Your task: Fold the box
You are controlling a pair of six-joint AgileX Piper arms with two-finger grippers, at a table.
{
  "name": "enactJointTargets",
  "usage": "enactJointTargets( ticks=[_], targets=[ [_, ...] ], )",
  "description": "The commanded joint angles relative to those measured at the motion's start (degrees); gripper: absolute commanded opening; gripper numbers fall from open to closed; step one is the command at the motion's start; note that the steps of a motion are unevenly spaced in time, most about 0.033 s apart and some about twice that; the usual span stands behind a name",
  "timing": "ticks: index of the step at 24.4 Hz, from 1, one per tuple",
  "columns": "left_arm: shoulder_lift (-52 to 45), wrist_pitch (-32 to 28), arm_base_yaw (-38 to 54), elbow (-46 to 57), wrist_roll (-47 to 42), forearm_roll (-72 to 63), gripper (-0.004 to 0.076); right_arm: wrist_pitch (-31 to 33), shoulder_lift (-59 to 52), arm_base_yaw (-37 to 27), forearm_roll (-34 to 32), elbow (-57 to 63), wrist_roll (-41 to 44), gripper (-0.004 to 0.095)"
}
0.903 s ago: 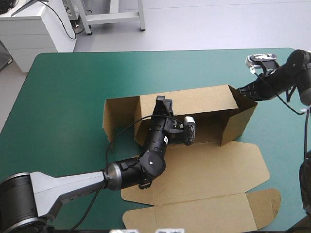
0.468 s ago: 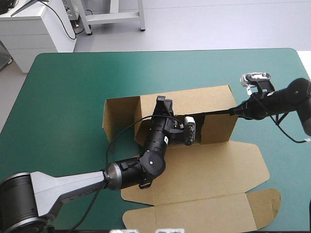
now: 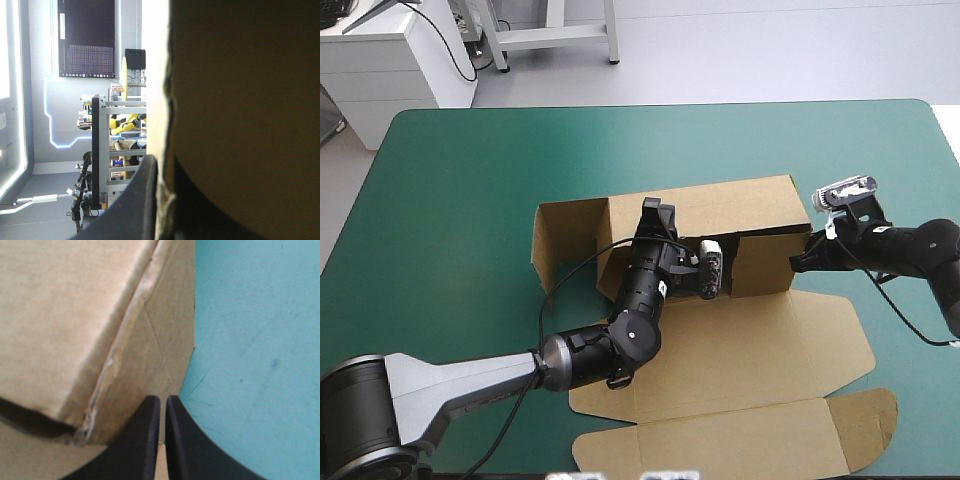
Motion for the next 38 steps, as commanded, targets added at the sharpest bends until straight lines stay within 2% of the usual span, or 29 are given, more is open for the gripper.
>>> enactJointTargets(
  ticks=[1,4,6,8,12,16,19,21,24,27,33,38],
  targets=[
    [-1.72,-0.2,-0.14,-1.18,-0.96,1.82,-0.0008,0.03,-2.64,0.07,-0.17,-1.36,-3.32,0.0216],
    [-1.72,-0.2,-0.14,-1.18,-0.96,1.82,-0.0008,1.66,-3.18,0.07,-1.92,-1.36,-7.0,0.0393],
    [-1.72,-0.2,-0.14,-1.18,-0.96,1.82,-0.0008,3.6,-3.6,0.07,-2.02,-1.36,-9.67,0.0464],
    [-1.72,-0.2,-0.14,-1.18,-0.96,1.82,-0.0008,5.01,-3.82,0.07,-1.8,-1.36,-12.33,0.0493],
    [-1.72,0.26,-0.14,-1.18,-0.85,1.82,-0.0008,5.45,-3.56,0.07,-1.08,-1.36,-13.78,0.0495],
    [-1.72,0.44,-0.14,-1.18,-0.77,1.82,-0.0008,7.4,-5.44,0.07,-5.74,-1.36,-13.2,0.0493],
    [-1.72,0.44,-0.14,-1.18,-0.77,1.82,-0.0008,9.95,-8.02,0.07,-9.19,-1.36,-8.31,0.0494],
    [-1.72,0.3,-0.14,-1.18,-0.77,1.82,-0.0008,10.04,-8.54,0.07,-7.07,-1.36,-8.08,0.0494],
    [-1.72,0.3,-0.14,-1.18,-0.77,1.82,-0.0008,6.38,-6.19,0.07,-0.84,-0.95,-8.71,0.0494],
    [-1.72,0.3,-0.14,-1.18,-0.77,1.82,-0.0008,4.78,-3.59,0.07,1.26,-0.8,-8.71,0.0492],
    [-1.72,0.3,-0.14,-1.18,-0.77,1.82,-0.0008,-0.65,0.96,0.12,8.24,-0.8,-8.85,0.0407],
    [-1.72,0.54,-0.14,-1.18,-0.97,1.82,-0.0008,-0.22,4.29,0.12,14.08,-0.8,-13.51,0.0386]
  ],
)
